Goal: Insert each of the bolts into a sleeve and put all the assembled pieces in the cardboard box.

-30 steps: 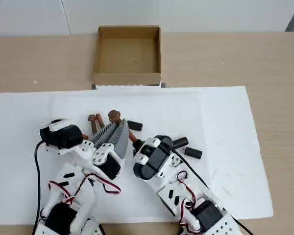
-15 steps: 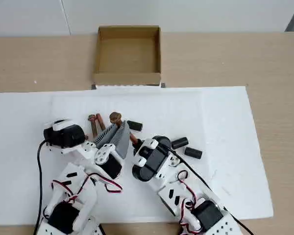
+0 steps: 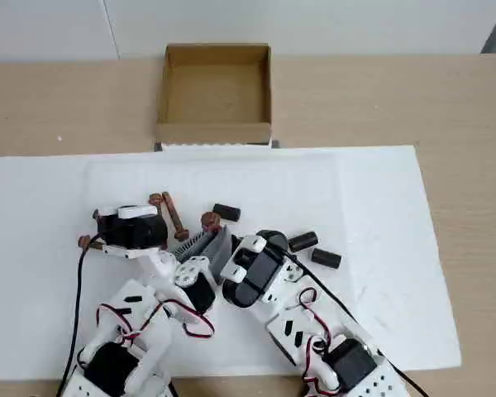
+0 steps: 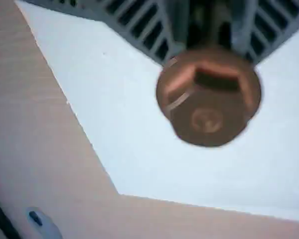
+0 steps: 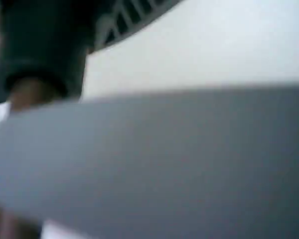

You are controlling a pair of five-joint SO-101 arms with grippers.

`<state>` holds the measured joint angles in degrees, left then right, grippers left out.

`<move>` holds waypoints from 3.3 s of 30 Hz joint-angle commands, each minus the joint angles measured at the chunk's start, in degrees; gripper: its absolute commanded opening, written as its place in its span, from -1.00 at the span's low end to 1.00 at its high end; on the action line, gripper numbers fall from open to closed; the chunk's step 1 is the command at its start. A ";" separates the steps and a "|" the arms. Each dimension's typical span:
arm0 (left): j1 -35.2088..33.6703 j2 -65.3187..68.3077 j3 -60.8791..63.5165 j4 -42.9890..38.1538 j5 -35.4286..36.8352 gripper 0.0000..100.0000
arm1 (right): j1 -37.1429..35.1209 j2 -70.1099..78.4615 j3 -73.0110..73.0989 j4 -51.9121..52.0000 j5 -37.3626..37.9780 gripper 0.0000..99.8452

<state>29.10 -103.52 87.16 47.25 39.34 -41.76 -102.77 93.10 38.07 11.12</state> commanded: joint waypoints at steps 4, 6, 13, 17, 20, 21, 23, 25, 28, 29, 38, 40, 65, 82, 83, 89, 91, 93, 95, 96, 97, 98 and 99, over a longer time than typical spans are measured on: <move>3.08 -0.44 -0.22 1.67 -2.64 -0.98 | -0.22 -0.66 -5.63 -1.54 0.62 -1.00; 2.02 -0.44 -0.40 1.85 -2.73 -0.89 | -0.13 -0.66 -5.63 -1.45 0.62 -1.00; 0.26 -0.35 -0.75 3.60 -6.86 -0.53 | -0.13 -0.66 -5.54 -1.27 0.62 -1.00; -2.64 -0.26 -3.47 3.60 -9.05 -0.53 | -0.13 -0.66 -5.01 -1.27 0.44 -1.00; -5.01 -0.26 -5.32 3.60 -10.90 -0.53 | -0.13 -0.66 -4.22 -1.27 0.44 -1.00; -5.63 -0.26 -5.85 3.60 -11.08 -0.53 | -0.13 -0.66 -4.13 -1.27 0.44 -1.00; -6.86 -0.26 -6.73 3.69 -11.96 -0.53 | -0.04 -0.66 -3.87 -1.27 0.35 -1.00; -7.74 -0.26 -8.31 4.22 -12.13 -0.53 | 0.31 -0.66 -3.52 -1.19 0.35 -1.00; -9.32 -0.26 -10.86 4.75 -12.13 -0.64 | 2.95 -0.66 -3.43 -1.19 -1.85 -1.00; -10.20 -0.26 -11.56 4.75 -12.57 -0.72 | 4.26 -0.66 -3.52 -1.19 -3.25 -1.00; -19.87 -0.35 -11.12 9.14 -26.64 -0.99 | 17.27 -0.04 -3.78 5.49 -12.40 -1.00; -22.07 -0.44 -8.75 11.60 -28.84 -0.99 | 19.30 -0.04 -4.22 8.92 -15.56 -1.00; -29.10 -0.53 6.20 13.19 -36.92 -0.99 | 21.76 68.70 -62.68 0.75 -10.90 -0.99; -29.10 -0.53 6.11 13.19 -37.01 -0.99 | 21.41 119.60 -109.01 -10.95 17.23 -0.99; -29.10 -0.53 6.11 13.19 -37.01 -0.99 | 21.32 121.80 -110.95 -10.95 18.29 -0.99; -29.10 -0.53 6.11 13.19 -37.01 -0.99 | 19.21 133.76 -120.79 -11.03 21.89 -0.98; -29.10 -0.53 6.11 13.19 -37.01 -0.99 | 18.95 137.27 -123.87 -11.21 21.80 -0.90; -29.10 -0.53 6.11 13.19 -37.01 -0.99 | 18.95 140.35 -126.86 -10.95 21.80 -0.76; -29.10 -0.53 6.11 13.19 -37.01 -0.99 | 18.59 142.55 -128.70 -10.86 21.80 -0.67; -29.10 -0.53 6.11 13.19 -37.01 -0.99 | 18.51 143.08 -129.14 -10.86 21.80 -0.67; -29.10 -0.53 6.11 13.19 -37.01 -0.99 | 18.24 143.25 -129.14 -10.86 21.80 -0.68; -29.10 -0.53 6.11 13.19 -37.01 -0.99 | 18.07 143.25 -129.14 -10.86 21.80 -0.70; -29.10 -0.53 6.11 13.19 -37.01 -0.99 | 17.98 143.34 -129.14 -10.86 21.80 -0.72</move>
<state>0.18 -103.43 93.58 60.44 2.86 -22.95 41.32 -32.26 28.75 32.48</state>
